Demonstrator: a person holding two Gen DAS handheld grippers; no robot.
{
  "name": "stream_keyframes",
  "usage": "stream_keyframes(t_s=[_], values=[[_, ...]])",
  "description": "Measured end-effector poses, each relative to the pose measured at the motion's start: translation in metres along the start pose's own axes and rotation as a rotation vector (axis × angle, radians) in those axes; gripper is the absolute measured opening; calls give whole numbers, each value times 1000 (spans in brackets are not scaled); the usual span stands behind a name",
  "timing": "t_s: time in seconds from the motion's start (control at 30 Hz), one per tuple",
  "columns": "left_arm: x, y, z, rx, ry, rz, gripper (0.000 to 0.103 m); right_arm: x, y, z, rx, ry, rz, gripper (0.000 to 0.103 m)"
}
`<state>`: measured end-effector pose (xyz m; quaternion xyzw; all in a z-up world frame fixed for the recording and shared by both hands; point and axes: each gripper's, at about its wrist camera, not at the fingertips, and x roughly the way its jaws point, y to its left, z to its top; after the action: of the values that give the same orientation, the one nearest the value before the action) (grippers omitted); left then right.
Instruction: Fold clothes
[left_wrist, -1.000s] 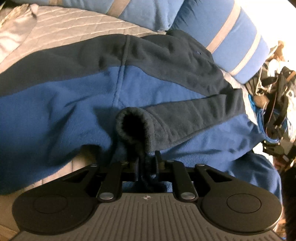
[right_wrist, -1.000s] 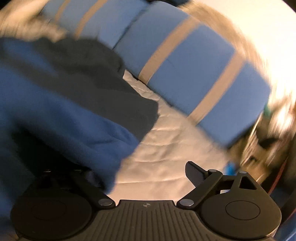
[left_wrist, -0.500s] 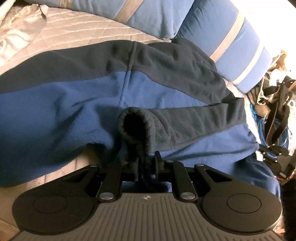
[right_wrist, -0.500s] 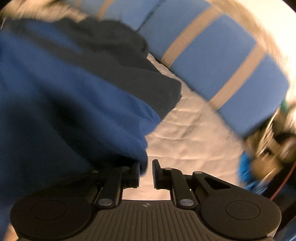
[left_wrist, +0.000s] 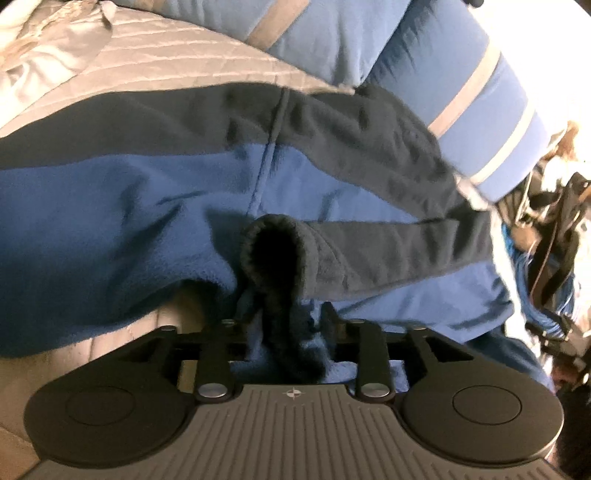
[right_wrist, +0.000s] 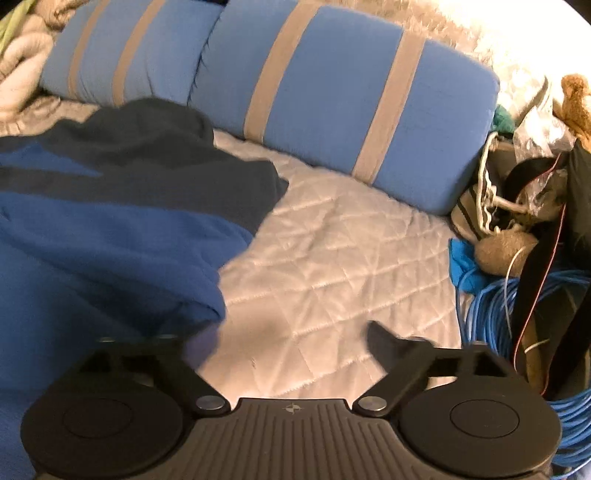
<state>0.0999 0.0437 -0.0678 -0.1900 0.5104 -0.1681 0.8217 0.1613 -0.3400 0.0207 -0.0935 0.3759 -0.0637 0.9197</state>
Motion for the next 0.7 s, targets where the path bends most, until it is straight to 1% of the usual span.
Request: stream_keyframes(t_s=[0.03, 0.1, 0.17, 0.37, 0.47, 0.53, 0.6, 0.7], values=[[-6, -1, -1, -3, -18, -5, 48, -3, 1, 4, -4, -9, 5, 102], [-20, -2, -3, -4, -66, 7, 65, -10, 4, 11, -19, -20, 12, 103], [-38, -4, -6, 8, -135, 49, 70, -18, 6, 19, -44, -29, 11, 103], [-91, -3, -13, 64, -331, 211, 70, -65, 9, 43, -101, -120, 14, 103], [-114, 6, -17, 77, -412, 286, 70, -96, 9, 60, -111, -183, 39, 103], [-129, 16, -21, 70, -463, 319, 70, -115, 13, 74, -118, -231, 58, 103], [-143, 29, -26, 43, -503, 335, 71, -131, 21, 88, -132, -280, 82, 103], [-157, 48, -33, -13, -548, 386, 71, -145, 41, 107, -122, -353, 144, 103]])
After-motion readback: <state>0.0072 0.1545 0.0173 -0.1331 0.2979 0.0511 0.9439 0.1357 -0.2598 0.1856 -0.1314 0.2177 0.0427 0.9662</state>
